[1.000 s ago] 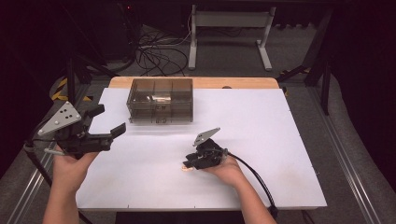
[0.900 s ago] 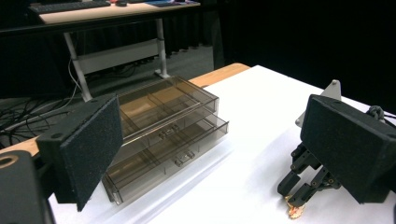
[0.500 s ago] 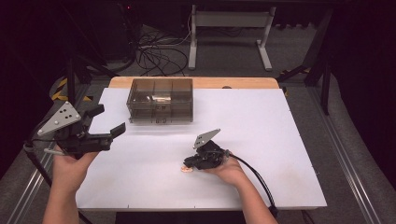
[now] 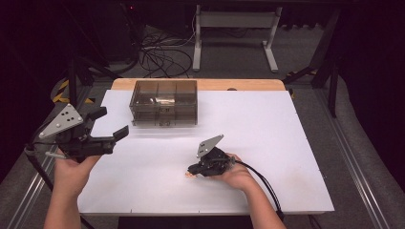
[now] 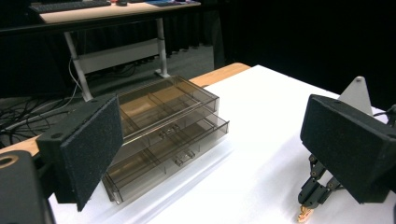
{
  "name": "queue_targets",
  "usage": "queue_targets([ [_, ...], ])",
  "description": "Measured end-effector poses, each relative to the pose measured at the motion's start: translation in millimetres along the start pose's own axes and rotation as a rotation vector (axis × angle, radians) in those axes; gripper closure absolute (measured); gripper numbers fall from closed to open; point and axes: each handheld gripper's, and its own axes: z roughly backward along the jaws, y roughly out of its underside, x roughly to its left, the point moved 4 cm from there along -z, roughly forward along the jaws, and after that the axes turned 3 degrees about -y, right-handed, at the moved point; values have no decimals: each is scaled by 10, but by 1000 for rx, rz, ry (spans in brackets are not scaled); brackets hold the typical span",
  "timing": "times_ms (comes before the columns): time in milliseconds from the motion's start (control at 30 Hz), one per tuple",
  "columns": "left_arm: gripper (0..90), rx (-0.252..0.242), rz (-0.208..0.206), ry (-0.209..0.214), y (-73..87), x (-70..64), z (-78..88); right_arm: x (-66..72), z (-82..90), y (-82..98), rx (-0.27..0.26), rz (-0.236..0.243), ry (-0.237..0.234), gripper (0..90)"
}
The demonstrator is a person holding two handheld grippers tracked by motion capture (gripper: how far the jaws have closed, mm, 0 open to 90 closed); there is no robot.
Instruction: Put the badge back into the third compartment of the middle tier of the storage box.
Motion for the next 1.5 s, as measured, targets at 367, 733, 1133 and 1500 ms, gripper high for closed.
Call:
queue_targets([
  [367,69,-2,-2,-2,-4,1,10,65,23,-30,7,27,-2,892],
  [733,69,-5,-1,0,-4,1,14,51,42,-81,-46,15,39,893],
  [1133,69,-5,0,2,-3,-4,7,18,154,-162,-123,-20,109,893],
  [1500,68,-5,1,4,0,-5,2,-7,288,-283,-197,-27,182,893],
])
